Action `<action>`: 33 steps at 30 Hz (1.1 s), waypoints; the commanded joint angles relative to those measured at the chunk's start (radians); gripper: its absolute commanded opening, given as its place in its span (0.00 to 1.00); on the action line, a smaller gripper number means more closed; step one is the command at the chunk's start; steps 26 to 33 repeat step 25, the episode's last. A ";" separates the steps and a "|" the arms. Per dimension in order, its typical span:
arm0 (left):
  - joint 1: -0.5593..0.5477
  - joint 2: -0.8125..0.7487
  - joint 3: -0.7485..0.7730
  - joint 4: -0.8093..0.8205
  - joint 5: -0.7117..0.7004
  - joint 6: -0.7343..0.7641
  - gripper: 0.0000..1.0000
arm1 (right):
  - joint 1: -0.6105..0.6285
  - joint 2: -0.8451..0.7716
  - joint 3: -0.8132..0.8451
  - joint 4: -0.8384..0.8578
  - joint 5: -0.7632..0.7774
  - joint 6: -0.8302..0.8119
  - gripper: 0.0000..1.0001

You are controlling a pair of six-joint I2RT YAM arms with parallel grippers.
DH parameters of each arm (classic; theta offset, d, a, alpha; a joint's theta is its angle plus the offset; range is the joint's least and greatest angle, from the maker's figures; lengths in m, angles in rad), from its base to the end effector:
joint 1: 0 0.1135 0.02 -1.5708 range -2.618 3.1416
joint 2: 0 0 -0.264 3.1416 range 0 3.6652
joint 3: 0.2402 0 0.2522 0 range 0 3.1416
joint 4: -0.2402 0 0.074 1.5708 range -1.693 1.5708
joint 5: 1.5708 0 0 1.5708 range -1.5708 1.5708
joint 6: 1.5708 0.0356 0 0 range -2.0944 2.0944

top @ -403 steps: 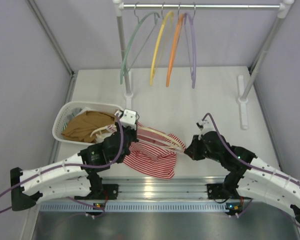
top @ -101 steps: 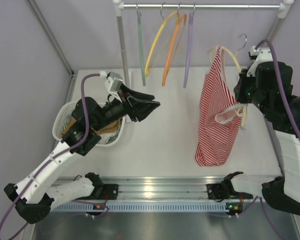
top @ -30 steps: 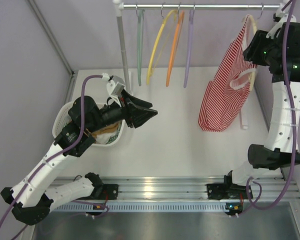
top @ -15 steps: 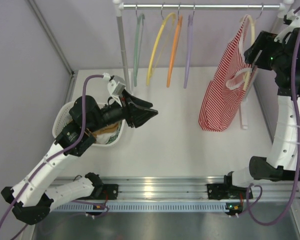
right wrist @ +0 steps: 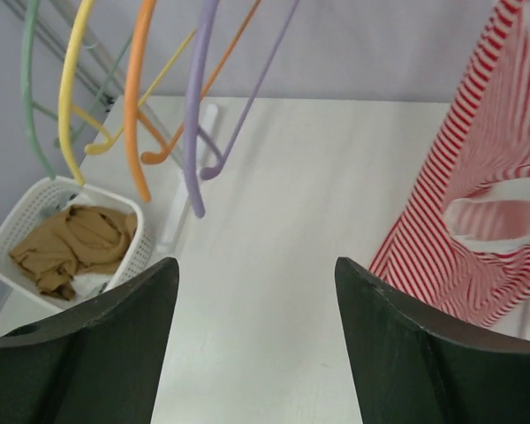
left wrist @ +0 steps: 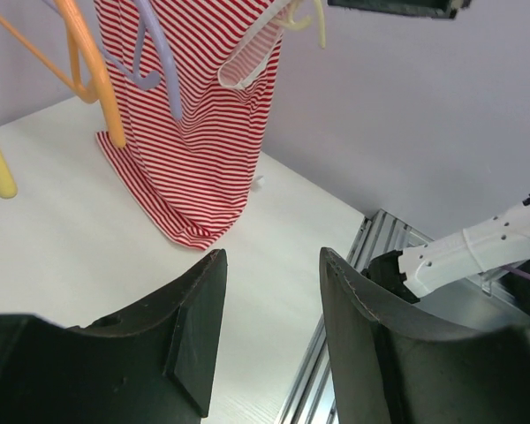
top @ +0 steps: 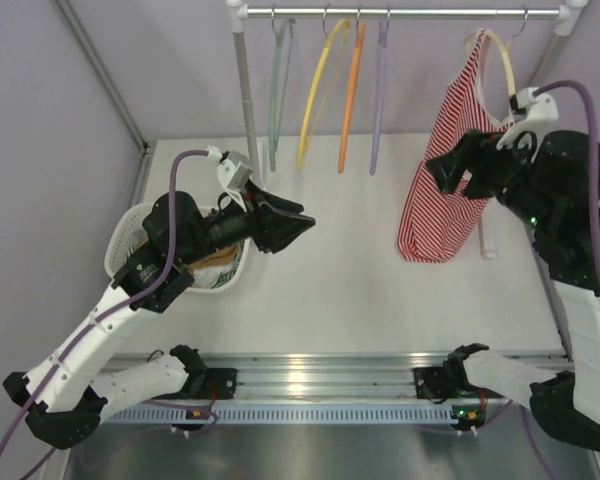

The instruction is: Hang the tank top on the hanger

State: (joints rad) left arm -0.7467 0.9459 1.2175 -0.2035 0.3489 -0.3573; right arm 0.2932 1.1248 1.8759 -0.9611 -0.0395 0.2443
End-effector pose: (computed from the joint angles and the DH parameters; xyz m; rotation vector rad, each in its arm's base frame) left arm 0.1331 -0.1398 0.4584 0.6023 1.5027 -1.1318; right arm 0.1445 0.0451 0.5399 -0.0728 1.7987 0.4211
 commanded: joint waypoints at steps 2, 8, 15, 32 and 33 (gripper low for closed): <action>0.003 -0.012 -0.038 -0.008 -0.072 -0.012 0.52 | 0.264 -0.088 -0.262 0.140 0.136 0.105 0.71; 0.001 -0.050 -0.113 -0.046 -0.165 -0.035 0.51 | 0.549 -0.207 -0.663 0.298 0.335 0.208 0.71; 0.003 -0.108 -0.228 -0.094 -0.298 -0.075 0.51 | 0.560 -0.466 -1.026 0.463 0.311 0.268 0.82; 0.003 -0.134 -0.299 -0.122 -0.389 -0.117 0.50 | 0.560 -0.531 -1.084 0.407 0.380 0.202 1.00; 0.003 -0.134 -0.299 -0.122 -0.389 -0.117 0.50 | 0.560 -0.531 -1.084 0.407 0.380 0.202 1.00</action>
